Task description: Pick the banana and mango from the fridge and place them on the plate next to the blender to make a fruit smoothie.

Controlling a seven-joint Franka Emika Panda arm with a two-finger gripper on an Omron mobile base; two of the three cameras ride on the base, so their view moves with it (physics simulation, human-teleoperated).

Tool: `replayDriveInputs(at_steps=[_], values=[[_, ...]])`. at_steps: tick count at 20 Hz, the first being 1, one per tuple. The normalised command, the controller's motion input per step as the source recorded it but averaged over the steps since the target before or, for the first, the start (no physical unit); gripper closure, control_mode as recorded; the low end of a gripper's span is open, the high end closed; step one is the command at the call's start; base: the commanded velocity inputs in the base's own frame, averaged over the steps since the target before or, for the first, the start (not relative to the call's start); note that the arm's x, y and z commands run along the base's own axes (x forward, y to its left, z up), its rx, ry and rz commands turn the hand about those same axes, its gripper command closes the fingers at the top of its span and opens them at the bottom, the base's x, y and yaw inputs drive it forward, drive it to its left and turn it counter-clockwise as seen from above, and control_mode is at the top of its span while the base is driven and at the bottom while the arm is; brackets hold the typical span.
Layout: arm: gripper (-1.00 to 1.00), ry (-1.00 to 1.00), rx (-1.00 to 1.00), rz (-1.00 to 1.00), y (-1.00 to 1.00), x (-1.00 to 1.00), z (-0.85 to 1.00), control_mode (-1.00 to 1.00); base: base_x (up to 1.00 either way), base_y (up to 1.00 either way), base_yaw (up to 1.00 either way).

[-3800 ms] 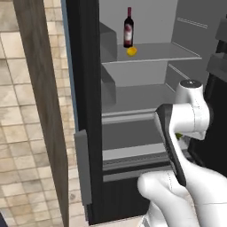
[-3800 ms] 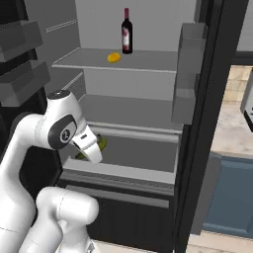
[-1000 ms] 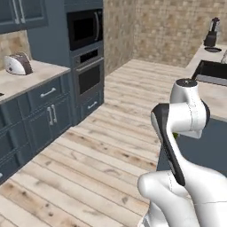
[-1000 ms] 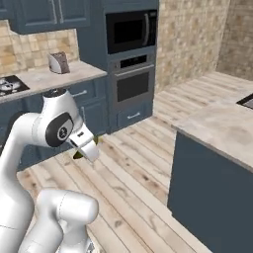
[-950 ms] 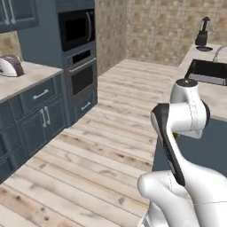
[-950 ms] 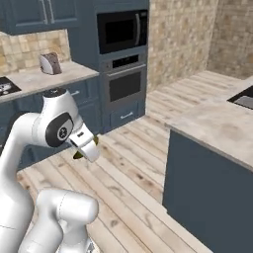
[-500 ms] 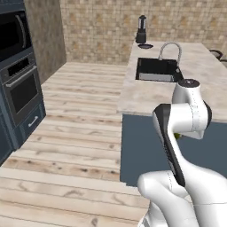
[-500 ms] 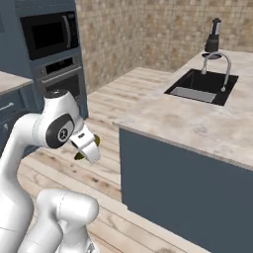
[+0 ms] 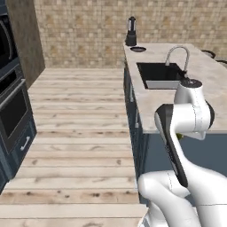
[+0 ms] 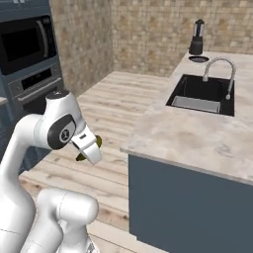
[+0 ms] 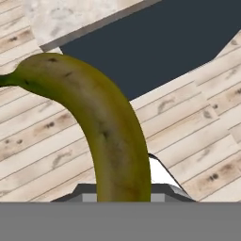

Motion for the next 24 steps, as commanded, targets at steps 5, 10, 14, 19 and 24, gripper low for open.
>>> replayDriveInputs(at_steps=[5, 10, 14, 19, 24], values=[[1.0, 0.0, 0.0, 0.0, 0.0, 0.0, 0.0, 1.0, 0.95, 1.0, -0.31], [1.0, 0.0, 0.0, 0.0, 0.0, 0.0, 0.0, 1.0, 0.93, 1.0, -0.32], [1.0, 0.0, 0.0, 0.0, 0.0, 0.0, 0.0, 1.0, 0.91, 1.0, -0.32], [1.0, 0.0, 0.0, 0.0, 0.0, 0.0, 0.0, 1.0, 0.95, 0.88, -0.27], [1.0, 0.0, 0.0, 0.0, 0.0, 0.0, 0.0, 1.0, 1.0, 0.05, -0.25]])
